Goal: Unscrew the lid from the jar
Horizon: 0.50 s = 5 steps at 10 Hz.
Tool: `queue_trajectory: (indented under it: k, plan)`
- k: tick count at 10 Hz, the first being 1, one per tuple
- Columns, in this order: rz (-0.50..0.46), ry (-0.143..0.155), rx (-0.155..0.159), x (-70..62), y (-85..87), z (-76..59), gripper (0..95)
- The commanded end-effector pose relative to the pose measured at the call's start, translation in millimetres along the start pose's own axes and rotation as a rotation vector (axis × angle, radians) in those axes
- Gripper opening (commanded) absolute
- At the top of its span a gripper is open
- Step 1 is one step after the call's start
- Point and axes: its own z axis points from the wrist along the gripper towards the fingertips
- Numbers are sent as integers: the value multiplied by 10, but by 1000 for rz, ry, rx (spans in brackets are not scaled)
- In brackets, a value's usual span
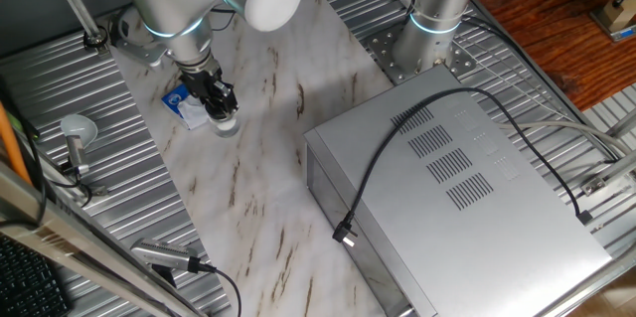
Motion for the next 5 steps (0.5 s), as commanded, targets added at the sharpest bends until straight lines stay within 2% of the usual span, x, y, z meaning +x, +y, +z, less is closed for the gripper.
queue_trajectory:
  k: [1,5]
  plan:
    - [-13,1,1,1,3,-6,380]
    - [-78,3,9,-1,5,-2,380]
